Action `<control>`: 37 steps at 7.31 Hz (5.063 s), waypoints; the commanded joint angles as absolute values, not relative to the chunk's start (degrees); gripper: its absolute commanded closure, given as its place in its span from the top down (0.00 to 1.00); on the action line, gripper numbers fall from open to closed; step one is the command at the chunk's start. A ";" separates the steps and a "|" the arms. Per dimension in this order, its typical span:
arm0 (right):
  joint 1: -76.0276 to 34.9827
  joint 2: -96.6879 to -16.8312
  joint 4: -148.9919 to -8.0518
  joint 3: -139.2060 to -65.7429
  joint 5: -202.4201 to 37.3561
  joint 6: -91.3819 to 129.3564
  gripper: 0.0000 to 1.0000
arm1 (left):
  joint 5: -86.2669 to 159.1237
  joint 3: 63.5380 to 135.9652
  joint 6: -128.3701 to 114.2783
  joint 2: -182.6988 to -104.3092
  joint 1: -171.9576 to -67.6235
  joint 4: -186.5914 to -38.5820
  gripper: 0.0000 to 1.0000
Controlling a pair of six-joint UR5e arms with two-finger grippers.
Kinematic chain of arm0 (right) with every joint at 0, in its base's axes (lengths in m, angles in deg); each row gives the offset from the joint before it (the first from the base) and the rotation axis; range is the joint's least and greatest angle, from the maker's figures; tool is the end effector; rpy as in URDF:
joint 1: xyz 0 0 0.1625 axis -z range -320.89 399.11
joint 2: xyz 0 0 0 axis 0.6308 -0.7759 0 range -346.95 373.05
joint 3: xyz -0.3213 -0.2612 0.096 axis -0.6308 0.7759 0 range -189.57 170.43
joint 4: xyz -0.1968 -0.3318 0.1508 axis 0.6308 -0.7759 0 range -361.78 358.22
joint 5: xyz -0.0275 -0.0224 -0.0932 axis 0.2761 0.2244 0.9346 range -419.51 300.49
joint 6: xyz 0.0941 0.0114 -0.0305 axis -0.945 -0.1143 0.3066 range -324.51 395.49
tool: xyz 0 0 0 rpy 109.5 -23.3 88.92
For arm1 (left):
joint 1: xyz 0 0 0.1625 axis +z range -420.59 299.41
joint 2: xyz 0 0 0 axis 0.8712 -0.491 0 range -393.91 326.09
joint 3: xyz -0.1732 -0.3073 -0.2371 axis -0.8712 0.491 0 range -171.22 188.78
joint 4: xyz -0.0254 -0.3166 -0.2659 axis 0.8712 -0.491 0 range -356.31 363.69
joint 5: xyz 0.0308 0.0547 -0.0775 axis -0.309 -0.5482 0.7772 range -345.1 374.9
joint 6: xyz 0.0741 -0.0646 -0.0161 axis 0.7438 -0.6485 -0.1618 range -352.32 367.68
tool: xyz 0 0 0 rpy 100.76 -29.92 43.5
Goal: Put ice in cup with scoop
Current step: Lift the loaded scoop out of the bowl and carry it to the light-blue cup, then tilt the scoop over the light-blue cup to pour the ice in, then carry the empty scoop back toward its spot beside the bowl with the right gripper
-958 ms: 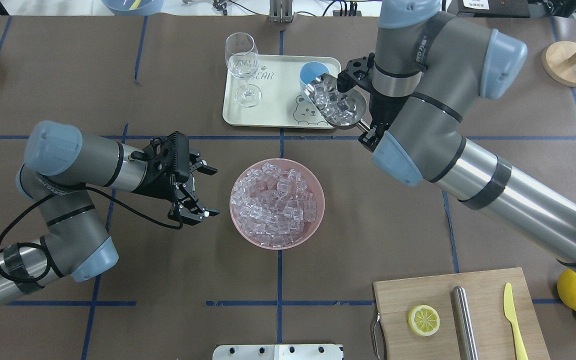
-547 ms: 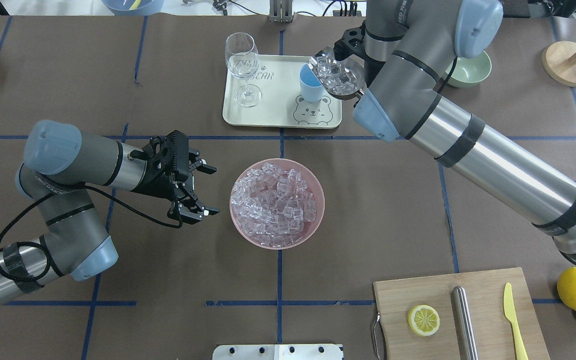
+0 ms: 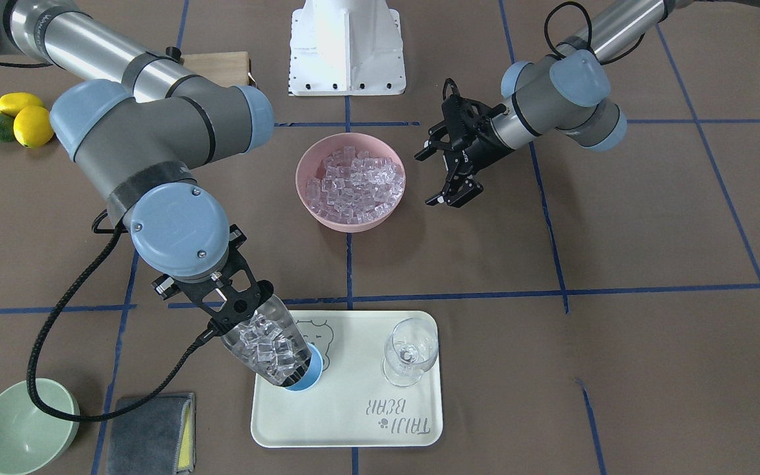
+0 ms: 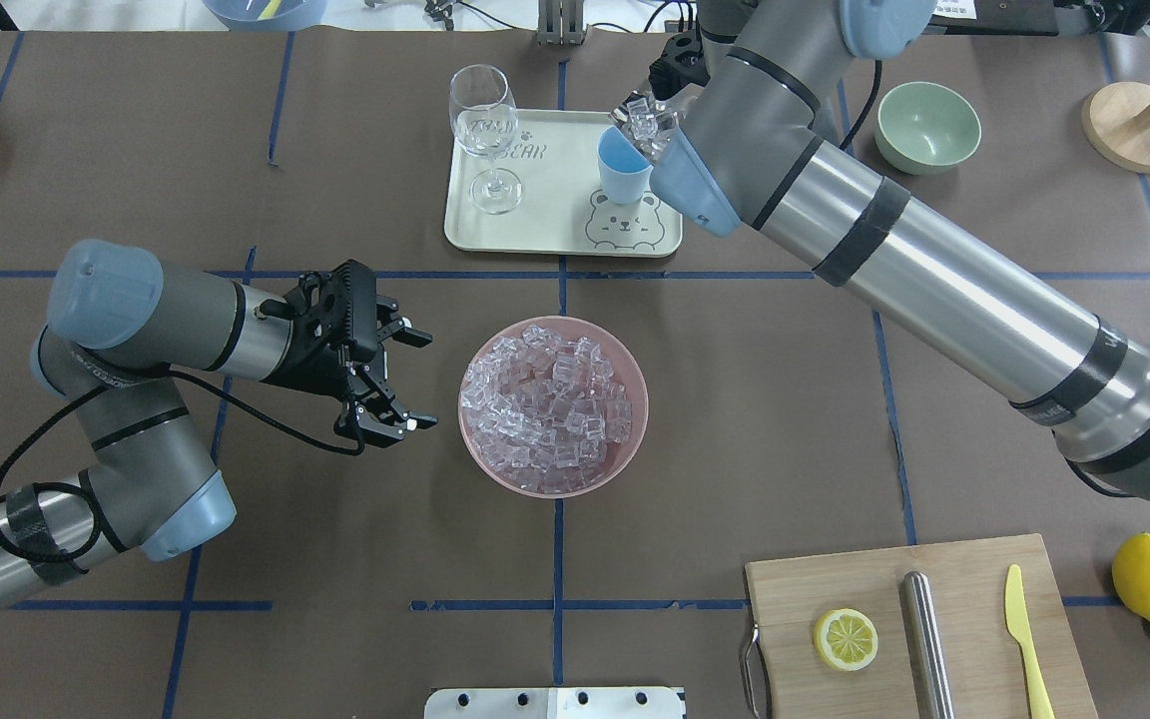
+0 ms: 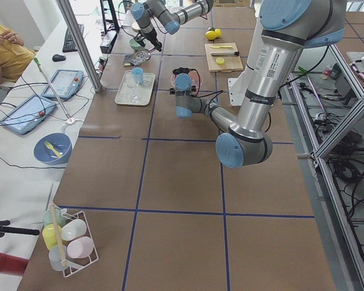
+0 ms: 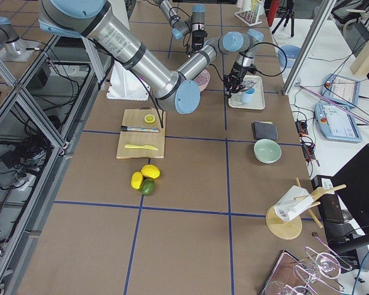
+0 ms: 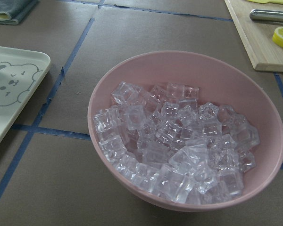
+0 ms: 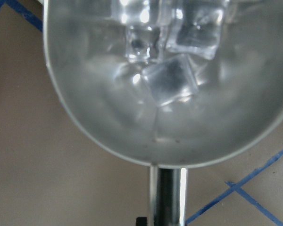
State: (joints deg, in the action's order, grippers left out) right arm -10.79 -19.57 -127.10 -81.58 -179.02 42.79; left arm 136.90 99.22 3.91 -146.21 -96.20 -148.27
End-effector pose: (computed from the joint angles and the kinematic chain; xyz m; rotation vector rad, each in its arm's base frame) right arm -0.4293 -0.6407 0.2221 -0.0812 -0.5289 -0.8265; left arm 0.4542 -0.4243 0.3126 1.0993 1.1603 1.1102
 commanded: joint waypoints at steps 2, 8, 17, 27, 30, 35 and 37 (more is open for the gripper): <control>-10.38 -12.74 -135.94 -74.55 -173.61 46.81 0.00 | 136.98 99.22 3.91 -146.15 -96.19 -148.27 1.00; -9.06 -7.08 -142.48 -66.00 -166.12 52.62 0.00 | 136.80 99.22 3.91 -146.06 -95.84 -148.27 1.00; -9.14 -4.62 -147.06 -63.53 -159.09 57.81 0.00 | 136.71 99.22 3.91 -146.06 -95.84 -148.27 1.00; -12.91 -16.62 -146.44 -80.71 -168.29 48.52 0.00 | 136.89 100.01 3.99 -146.06 -96.80 -148.27 1.00; -14.68 -34.26 -145.57 -104.58 -178.22 31.88 0.00 | 137.24 100.01 3.99 -146.06 -96.72 -148.27 1.00; -11.54 -68.45 -107.28 -121.80 -184.58 1.21 0.00 | 137.94 99.66 4.26 -146.15 -98.91 -148.01 1.00; -4.78 -76.40 -85.10 -119.36 -184.23 -12.79 0.00 | 137.50 99.57 4.43 -145.19 -101.79 -146.96 1.00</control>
State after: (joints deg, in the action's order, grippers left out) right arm -8.85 -71.40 -98.63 -120.77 -184.33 -3.99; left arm 137.72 99.49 4.36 -145.94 -99.57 -147.77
